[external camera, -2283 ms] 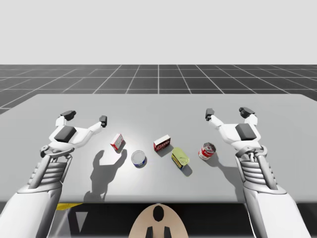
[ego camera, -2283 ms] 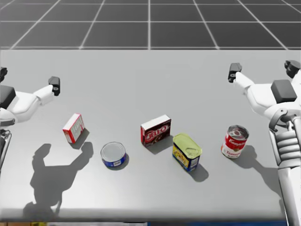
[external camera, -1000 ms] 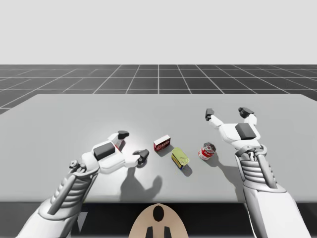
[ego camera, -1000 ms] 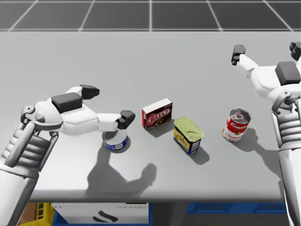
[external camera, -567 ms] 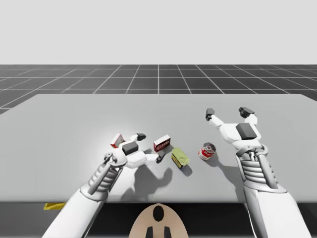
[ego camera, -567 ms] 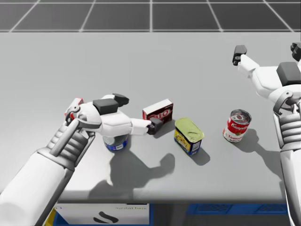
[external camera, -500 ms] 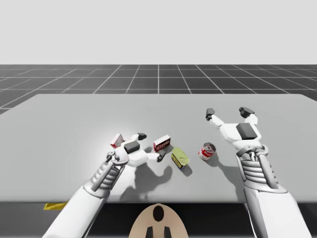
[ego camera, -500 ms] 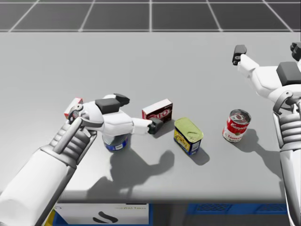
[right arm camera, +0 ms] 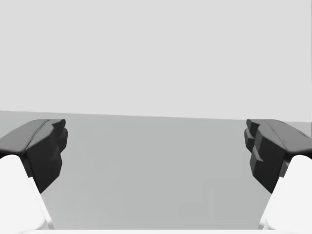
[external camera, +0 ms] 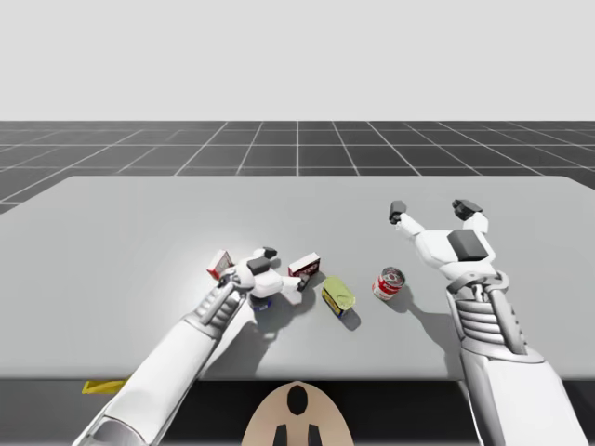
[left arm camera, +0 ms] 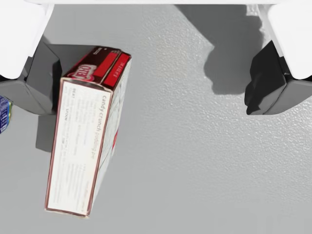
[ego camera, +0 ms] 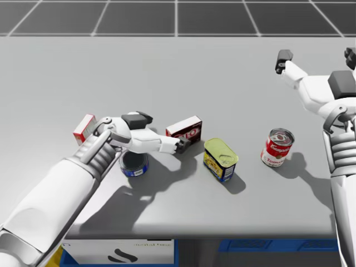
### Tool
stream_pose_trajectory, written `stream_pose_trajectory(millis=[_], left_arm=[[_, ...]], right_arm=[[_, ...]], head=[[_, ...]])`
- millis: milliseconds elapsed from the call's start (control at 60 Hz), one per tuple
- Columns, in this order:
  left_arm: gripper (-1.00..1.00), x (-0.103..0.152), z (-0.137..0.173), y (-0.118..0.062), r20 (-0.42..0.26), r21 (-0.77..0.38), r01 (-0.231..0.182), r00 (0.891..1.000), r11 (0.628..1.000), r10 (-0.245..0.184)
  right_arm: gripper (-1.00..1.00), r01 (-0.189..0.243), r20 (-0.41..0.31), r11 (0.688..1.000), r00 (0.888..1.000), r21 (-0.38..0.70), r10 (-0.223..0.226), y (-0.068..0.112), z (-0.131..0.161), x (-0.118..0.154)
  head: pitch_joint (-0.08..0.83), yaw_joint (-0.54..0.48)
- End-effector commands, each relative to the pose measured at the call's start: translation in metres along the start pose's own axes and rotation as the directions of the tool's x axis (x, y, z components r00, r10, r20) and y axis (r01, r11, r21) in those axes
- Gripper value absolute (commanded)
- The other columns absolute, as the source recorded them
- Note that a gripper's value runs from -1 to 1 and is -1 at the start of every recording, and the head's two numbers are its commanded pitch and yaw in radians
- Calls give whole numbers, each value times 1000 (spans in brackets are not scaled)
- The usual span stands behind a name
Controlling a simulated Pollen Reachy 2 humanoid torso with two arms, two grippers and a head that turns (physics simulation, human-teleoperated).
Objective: Pick up the pudding box and lift it.
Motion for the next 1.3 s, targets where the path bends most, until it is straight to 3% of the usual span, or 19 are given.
stream_pose_trajectory(millis=[17,217,250,267,300,317,333,400,550,1017,1200,1300], left_arm=[[-1000,1,-24,-23,13,-62,-33,999,998,34],[-1000,3,-32,-31,11,-78,-26,1000,997,27],[-912,3,-33,-33,11,-81,-26,1000,996,27],[-731,2,-34,-34,11,-83,-24,1000,996,25],[-57,2,-34,-36,13,-87,-21,1000,996,23],[116,2,-34,-37,13,-87,-21,1000,996,22],[693,3,-33,-39,17,-92,-19,1000,996,20],[901,3,-32,-43,24,-99,-13,1000,995,15],[993,4,-29,-48,29,-104,0,1000,995,3],[1000,4,-13,-50,53,-104,23,998,994,-17],[1000,1,-14,-51,47,-103,29,999,994,-25],[1000,1,-14,-51,46,-104,30,999,994,-26]], right_arm=[[-1000,3,5,1000,1000,-2,-3,-1,0,1],[-1000,7,7,1000,1000,-4,-7,-2,1,3],[-1000,7,7,1000,1000,-4,-7,-2,1,3],[-1000,8,8,1000,1000,-4,-8,-3,1,3],[-1000,8,9,1000,1000,-4,-8,-3,1,3],[-1000,9,9,1000,1000,-4,-9,-3,1,3],[-1000,9,9,1000,1000,-5,-9,-3,1,4],[-1000,9,10,1000,1000,-5,-9,-3,1,4],[-1000,12,11,1000,1000,-5,-12,-3,1,4],[-1000,13,15,1000,1000,-6,-13,-4,1,6],[-1000,14,16,1000,1000,-9,-14,-4,2,5],[-1000,16,18,1000,1000,-10,-16,-4,2,5]], head=[[654,-5],[653,-5],[653,-5],[653,-5],[653,-4],[653,-4],[653,-4],[652,-4],[650,0],[609,18],[410,29],[353,24]])
